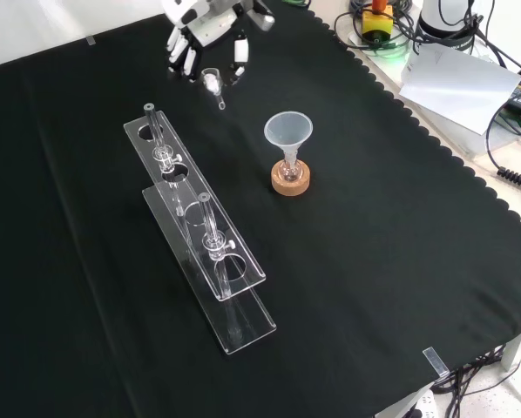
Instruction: Pour all the NaCl from the weighing funnel into the round-bottom flask.
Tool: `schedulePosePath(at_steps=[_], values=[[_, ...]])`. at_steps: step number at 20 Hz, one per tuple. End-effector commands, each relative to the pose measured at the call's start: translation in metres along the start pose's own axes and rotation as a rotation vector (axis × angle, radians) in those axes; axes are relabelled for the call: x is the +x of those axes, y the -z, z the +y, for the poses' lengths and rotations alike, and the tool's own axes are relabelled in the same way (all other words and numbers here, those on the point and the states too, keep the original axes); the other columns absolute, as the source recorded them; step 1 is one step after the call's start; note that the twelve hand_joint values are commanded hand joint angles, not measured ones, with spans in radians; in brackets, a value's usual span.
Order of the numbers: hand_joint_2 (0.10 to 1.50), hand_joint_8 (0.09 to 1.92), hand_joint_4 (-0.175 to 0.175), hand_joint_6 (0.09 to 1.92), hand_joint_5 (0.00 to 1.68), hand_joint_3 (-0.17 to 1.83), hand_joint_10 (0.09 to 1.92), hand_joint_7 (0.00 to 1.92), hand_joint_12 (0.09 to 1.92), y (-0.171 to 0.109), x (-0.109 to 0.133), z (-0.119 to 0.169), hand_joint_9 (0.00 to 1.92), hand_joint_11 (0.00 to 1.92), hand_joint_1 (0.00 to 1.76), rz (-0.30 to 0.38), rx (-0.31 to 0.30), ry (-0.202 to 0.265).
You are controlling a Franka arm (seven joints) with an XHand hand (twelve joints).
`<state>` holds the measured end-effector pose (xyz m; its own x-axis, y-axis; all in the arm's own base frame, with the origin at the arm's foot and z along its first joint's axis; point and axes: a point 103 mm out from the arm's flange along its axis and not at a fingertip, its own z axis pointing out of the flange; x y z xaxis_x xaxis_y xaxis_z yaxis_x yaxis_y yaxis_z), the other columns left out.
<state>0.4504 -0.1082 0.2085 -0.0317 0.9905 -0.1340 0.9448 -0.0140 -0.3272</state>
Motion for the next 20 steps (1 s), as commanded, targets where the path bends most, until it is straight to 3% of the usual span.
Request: schedulePosePath(at_steps=[1,11,20], values=[[0.64,0.68,0.175,0.93,1.16,0.78,0.53,0.34,1.20,0.006,0.024,-0.042,0.72,0.57,1.10,-0.041,0.010,-0.014],[0.64,0.68,0.175,0.93,1.16,0.79,0.53,0.34,1.20,0.021,0.049,-0.084,0.72,0.57,1.10,-0.051,-0.007,0.000],[0.64,0.69,0.175,0.94,1.16,0.79,0.53,0.34,1.21,0.023,0.076,-0.105,0.72,0.56,1.10,-0.108,0.028,0.036]])
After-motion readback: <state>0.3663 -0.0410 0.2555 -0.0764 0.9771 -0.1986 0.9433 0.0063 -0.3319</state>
